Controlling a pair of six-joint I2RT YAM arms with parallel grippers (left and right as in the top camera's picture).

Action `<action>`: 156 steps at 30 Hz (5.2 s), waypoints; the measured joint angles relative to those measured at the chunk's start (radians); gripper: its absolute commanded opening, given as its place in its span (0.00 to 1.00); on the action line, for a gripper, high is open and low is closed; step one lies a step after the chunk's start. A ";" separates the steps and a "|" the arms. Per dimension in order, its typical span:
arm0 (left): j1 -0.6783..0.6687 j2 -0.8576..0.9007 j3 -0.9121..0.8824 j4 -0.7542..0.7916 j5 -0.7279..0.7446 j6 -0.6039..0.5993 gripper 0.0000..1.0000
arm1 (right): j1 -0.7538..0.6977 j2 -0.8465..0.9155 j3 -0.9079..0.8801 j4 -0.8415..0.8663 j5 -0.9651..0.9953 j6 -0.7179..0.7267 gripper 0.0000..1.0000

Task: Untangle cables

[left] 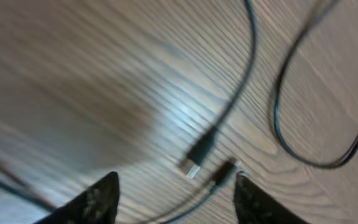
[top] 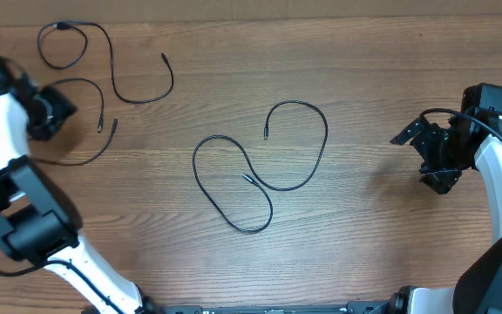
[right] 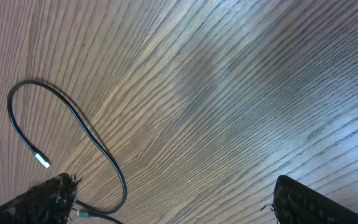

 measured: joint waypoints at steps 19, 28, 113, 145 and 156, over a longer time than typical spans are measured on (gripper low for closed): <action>-0.152 0.101 -0.017 0.137 -0.259 0.077 0.63 | 0.000 0.000 0.000 0.000 0.000 0.000 1.00; -0.152 0.162 -0.017 0.159 -0.270 0.142 0.45 | 0.000 0.000 0.000 0.000 0.000 0.000 1.00; -0.761 0.194 0.367 -0.543 -0.224 0.099 0.65 | 0.000 0.000 0.000 0.000 0.000 0.000 1.00; -0.800 0.183 0.065 -0.154 0.005 1.108 0.67 | 0.000 0.000 0.000 0.000 0.000 0.000 1.00; -0.800 0.162 0.027 -0.228 -0.025 1.227 0.57 | 0.000 0.000 0.000 0.000 0.000 0.000 1.00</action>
